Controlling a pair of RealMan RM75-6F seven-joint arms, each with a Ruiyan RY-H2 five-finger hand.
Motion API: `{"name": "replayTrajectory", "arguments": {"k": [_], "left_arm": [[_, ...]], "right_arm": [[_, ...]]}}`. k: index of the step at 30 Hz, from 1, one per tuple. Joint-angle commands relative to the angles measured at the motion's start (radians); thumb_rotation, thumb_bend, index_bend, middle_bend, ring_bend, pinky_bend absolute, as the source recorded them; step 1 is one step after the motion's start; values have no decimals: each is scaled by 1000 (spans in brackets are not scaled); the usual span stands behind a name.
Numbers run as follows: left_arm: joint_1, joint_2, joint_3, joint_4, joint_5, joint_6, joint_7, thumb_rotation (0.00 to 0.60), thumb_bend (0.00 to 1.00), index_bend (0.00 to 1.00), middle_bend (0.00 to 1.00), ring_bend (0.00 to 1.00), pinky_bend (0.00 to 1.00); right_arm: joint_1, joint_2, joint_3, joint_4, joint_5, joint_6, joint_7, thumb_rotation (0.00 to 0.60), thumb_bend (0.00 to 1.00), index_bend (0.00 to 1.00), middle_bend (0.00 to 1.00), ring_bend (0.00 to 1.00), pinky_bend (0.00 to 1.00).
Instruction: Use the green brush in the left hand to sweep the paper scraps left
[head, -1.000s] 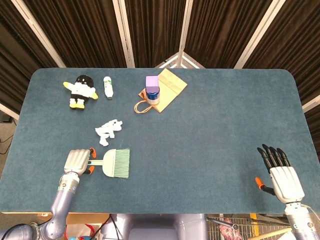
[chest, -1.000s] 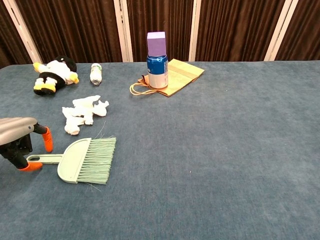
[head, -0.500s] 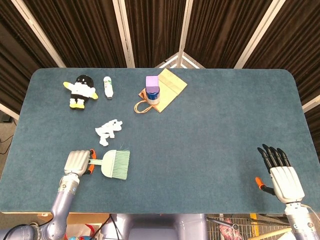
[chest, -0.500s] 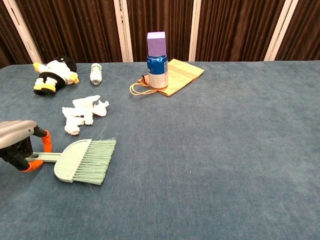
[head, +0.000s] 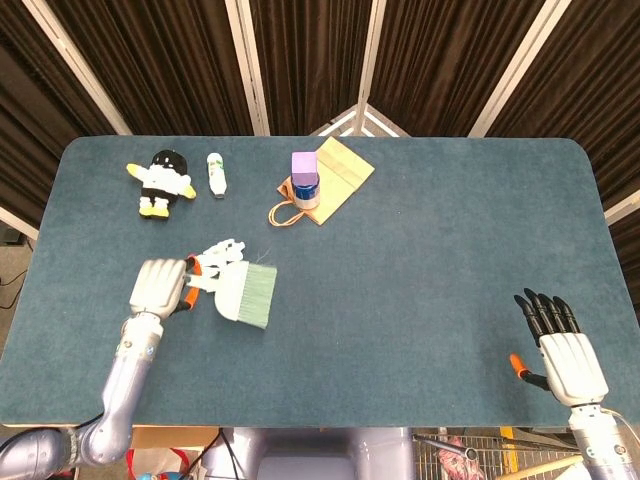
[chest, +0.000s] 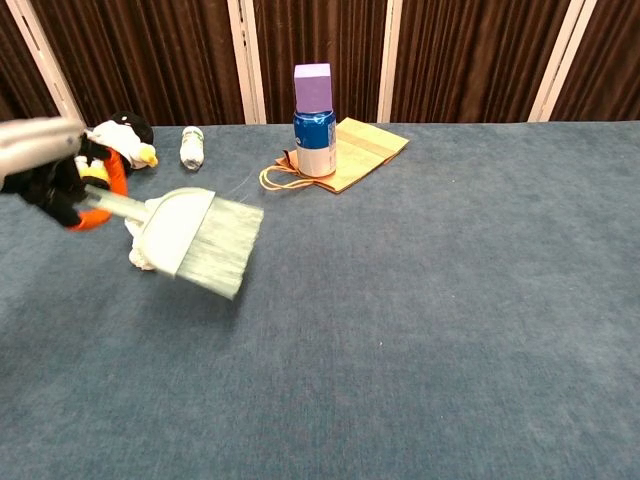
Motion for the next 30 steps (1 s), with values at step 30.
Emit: {"name": "replayTrajectory", "arguments": {"k": [30], "left_arm": [[-133,-28,29,413,-278,-44,71,600,654,782,1000,1000,1000]], "right_arm": [[1,3,6,-6,19,-10,11,600,321,0,0,0,11]]}}
